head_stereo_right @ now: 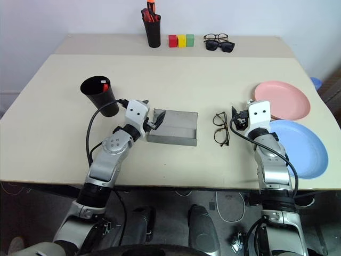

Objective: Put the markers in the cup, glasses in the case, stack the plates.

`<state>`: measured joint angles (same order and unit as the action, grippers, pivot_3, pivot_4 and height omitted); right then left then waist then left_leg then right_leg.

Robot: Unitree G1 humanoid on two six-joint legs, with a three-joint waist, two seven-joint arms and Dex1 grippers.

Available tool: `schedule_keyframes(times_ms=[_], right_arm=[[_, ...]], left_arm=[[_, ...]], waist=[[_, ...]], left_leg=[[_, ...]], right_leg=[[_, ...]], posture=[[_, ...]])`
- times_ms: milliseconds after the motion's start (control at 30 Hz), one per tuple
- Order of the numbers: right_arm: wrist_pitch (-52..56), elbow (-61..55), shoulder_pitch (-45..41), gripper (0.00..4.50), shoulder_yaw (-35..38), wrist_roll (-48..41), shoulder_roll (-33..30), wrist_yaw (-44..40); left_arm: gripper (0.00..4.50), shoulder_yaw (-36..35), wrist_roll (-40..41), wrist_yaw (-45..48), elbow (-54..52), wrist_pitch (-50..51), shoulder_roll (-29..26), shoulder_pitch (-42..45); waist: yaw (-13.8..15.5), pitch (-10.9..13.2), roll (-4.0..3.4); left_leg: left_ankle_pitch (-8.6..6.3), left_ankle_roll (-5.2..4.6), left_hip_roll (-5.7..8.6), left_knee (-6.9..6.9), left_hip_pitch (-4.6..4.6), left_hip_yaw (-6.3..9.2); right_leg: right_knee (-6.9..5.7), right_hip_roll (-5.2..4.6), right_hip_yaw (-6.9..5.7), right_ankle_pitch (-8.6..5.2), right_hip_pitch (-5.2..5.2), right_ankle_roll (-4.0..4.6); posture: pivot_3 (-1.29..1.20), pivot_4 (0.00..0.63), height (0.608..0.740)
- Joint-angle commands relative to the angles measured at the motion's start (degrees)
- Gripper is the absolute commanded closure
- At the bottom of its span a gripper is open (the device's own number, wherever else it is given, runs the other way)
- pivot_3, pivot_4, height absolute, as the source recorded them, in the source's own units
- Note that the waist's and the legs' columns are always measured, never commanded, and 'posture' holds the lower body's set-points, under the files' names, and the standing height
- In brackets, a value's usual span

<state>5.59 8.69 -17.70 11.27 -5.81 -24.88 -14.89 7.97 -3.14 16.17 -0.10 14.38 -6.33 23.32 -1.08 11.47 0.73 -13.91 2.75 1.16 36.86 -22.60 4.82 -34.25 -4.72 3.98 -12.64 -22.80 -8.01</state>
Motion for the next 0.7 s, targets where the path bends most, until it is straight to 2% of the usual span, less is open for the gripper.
schedule_keyframes(times_ms=[33, 700], right_arm=[[-1.1, -2.2, -0.8, 1.2, 1.1, 0.0, -0.8, 0.2], [-1.5, -1.0, -1.8, 1.2, 0.5, 0.1, -0.6, -0.2]], left_arm=[[0.68, -0.4, 0.3, -0.4, -1.6, -0.9, -0.2, 0.8], [0.68, -0.2, 0.3, -0.4, -2.4, -0.8, -0.7, 0.2]], waist=[[0.0, 0.0, 0.0], [0.0, 0.0, 0.0]], left_leg=[[0.0, 0.0, 0.0, 0.0, 0.0, 0.0], [0.0, 0.0, 0.0, -0.01, 0.0, 0.0]], right_leg=[[0.0, 0.0, 0.0, 0.0, 0.0, 0.0], [0.0, 0.0, 0.0, 0.0, 0.0, 0.0]], posture=[[0.0, 0.15, 0.74], [0.0, 0.15, 0.74]])
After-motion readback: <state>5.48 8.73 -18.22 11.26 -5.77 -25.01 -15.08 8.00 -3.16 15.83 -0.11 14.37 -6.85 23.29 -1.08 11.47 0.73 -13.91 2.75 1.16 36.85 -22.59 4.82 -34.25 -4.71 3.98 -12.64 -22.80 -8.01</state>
